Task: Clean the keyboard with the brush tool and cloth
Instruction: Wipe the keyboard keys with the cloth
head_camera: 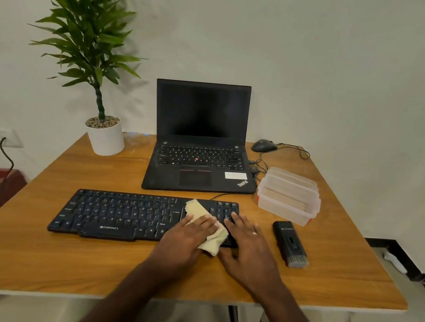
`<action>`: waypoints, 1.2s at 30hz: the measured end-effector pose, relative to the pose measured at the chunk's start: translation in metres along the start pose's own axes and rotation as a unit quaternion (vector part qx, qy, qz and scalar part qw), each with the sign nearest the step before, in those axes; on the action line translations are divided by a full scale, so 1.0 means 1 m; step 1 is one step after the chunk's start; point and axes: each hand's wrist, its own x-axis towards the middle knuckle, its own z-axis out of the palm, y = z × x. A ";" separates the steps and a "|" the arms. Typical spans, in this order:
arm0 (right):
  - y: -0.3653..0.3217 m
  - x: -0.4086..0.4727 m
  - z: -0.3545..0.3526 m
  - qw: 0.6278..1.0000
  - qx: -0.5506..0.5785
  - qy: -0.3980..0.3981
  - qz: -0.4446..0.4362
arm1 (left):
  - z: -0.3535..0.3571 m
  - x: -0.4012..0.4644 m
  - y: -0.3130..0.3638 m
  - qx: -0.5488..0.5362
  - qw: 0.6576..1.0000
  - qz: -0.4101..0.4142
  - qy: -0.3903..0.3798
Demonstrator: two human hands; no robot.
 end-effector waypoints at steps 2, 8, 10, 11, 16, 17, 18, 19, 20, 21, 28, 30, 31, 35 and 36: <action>-0.008 0.009 0.006 0.999 -0.003 -0.027 -0.045 | 0.000 -0.003 0.001 0.000 0.999 0.033 0.027; -0.009 0.018 0.013 0.998 0.022 -0.029 -0.044 | -0.009 -0.025 -0.016 -0.043 0.995 0.071 0.056; -0.009 0.019 0.014 0.997 0.007 -0.039 -0.063 | -0.016 -0.034 -0.024 -0.034 0.995 0.080 0.055; -0.009 0.020 0.014 0.997 0.001 -0.045 -0.070 | -0.019 -0.038 -0.028 -0.035 0.995 0.080 0.052; -0.009 0.019 0.013 0.997 0.013 -0.050 -0.066 | -0.040 -0.064 -0.049 -0.008 0.997 0.016 0.080; -0.009 0.019 0.014 0.996 0.012 -0.052 -0.065 | -0.045 -0.071 -0.053 -0.012 0.995 -0.004 0.095; -0.010 0.019 0.013 0.997 0.012 -0.051 -0.065 | -0.050 -0.077 -0.056 -0.030 0.994 -0.028 0.098; -0.009 0.019 0.013 0.997 0.015 -0.049 -0.064 | -0.053 -0.080 -0.058 -0.056 0.992 -0.054 0.095; -0.010 0.019 0.013 0.997 0.019 -0.048 -0.062 | -0.055 -0.080 -0.057 -0.084 0.988 -0.082 0.098; -0.010 0.019 0.013 0.997 0.021 -0.048 -0.060 | -0.057 -0.077 -0.054 -0.115 0.980 -0.114 0.115; -0.011 0.018 0.014 0.997 0.020 -0.054 -0.056 | -0.059 -0.036 -0.031 -0.228 0.914 -0.235 0.238; -0.009 0.018 0.013 0.997 0.018 -0.049 -0.061 | -0.044 -0.040 -0.030 -0.122 0.972 -0.184 0.078; -0.008 0.019 0.013 0.997 0.021 -0.046 -0.064 | -0.037 -0.045 -0.030 -0.093 0.983 -0.153 0.032; -0.004 0.019 0.011 0.995 0.046 -0.032 -0.076 | -0.043 -0.067 -0.039 -0.154 0.974 -0.152 0.061; -0.004 0.018 0.011 0.995 0.050 -0.029 -0.079 | -0.049 -0.073 -0.040 -0.179 0.964 -0.181 0.083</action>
